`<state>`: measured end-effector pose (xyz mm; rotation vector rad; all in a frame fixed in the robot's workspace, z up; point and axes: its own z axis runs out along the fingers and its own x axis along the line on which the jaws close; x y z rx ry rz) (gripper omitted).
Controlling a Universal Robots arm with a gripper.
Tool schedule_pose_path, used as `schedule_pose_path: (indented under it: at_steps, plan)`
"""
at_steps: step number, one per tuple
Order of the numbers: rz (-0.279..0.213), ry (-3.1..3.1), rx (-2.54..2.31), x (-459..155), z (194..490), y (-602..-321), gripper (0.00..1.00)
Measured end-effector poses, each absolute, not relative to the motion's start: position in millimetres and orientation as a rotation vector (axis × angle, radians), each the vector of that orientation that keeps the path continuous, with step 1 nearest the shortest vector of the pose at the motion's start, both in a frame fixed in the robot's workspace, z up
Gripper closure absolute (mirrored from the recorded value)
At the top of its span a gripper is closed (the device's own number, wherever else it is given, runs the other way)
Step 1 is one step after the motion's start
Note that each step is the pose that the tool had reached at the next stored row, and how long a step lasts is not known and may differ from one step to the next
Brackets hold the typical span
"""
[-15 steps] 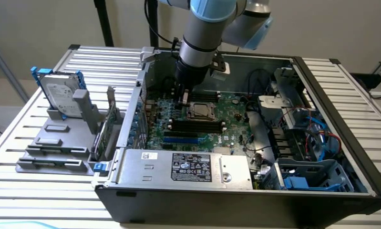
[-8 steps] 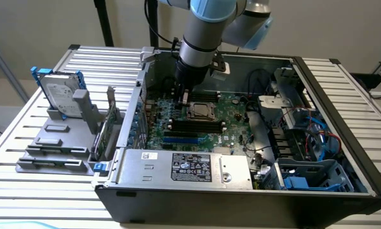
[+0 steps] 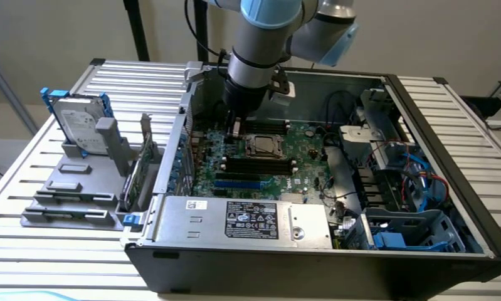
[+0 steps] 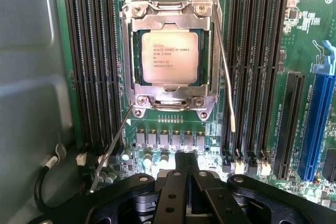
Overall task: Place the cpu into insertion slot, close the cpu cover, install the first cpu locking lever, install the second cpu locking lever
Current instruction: 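Install the first cpu locking lever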
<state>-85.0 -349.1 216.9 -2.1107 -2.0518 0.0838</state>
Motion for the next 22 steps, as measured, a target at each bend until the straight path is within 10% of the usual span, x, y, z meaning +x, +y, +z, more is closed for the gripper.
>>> schedule_pose_path:
  at_steps: [22]
  plan:
    - [0.005,-1.796,-2.268,-86,230,-349,0.89]
